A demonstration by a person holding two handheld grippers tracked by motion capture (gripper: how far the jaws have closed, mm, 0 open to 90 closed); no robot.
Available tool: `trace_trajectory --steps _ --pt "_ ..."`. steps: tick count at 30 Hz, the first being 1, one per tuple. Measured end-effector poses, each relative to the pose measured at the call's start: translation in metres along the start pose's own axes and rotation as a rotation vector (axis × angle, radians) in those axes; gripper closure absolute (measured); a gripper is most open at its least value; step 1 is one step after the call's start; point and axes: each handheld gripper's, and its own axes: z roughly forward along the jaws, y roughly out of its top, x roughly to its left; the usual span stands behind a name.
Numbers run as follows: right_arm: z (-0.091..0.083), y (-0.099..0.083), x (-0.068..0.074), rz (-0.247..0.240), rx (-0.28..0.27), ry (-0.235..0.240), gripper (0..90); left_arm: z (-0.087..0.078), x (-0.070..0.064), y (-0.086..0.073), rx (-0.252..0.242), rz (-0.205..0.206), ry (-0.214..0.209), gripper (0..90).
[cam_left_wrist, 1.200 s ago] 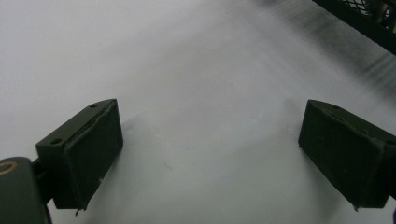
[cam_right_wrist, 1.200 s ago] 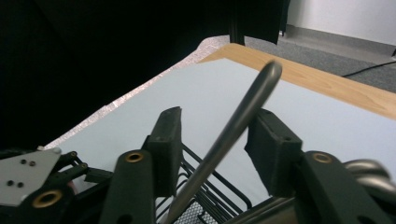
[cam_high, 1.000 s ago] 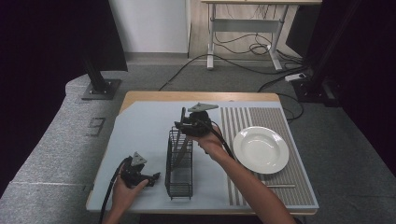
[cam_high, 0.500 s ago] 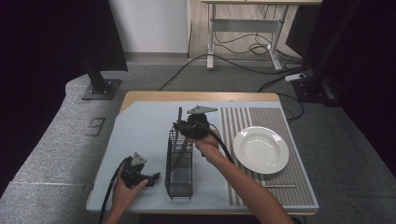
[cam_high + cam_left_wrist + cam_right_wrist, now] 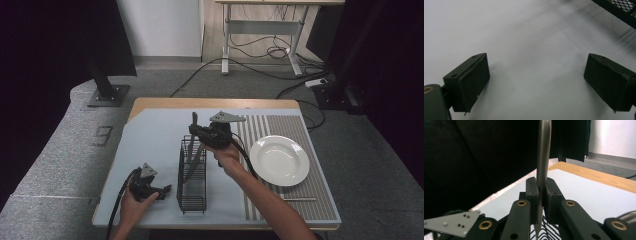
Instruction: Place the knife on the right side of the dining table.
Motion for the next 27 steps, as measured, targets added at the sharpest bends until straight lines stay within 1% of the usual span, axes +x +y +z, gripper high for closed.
trace_trajectory --steps 2,9,14,19,22,23,24,27 --pt "-0.005 0.001 -0.002 0.008 -0.02 0.003 83.9 0.0 0.0 0.0 0.0 0.0 0.0 5.6" --pt "-0.032 0.006 -0.005 0.0 -0.11 0.019 83.9 0.0 0.0 0.0 -0.002 0.0 0.0 5.6" --pt "-0.052 0.013 -0.007 0.018 -0.176 0.039 83.9 0.0 0.0 0.0 -0.001 0.0 0.0 5.6" --pt "-0.071 0.021 -0.013 0.057 -0.227 0.054 83.9 0.0 0.0 0.0 -0.001 0.0 0.0 5.6" --pt "-0.086 0.026 -0.017 0.106 -0.264 0.08 83.9 0.0 0.0 0.0 -0.001 0.002 0.002 5.7" --pt "-0.091 0.028 -0.017 0.108 -0.277 0.086 83.9 0.0 0.0 0.0 -0.001 0.002 0.001 5.6" --pt "-0.097 0.029 -0.017 0.099 -0.289 0.082 83.9 0.0 0.0 0.0 -0.001 0.002 0.001 5.7" --pt "-0.108 0.032 -0.02 0.086 -0.303 0.066 83.9 0.0 0.0 0.0 -0.001 0.002 0.001 5.6"
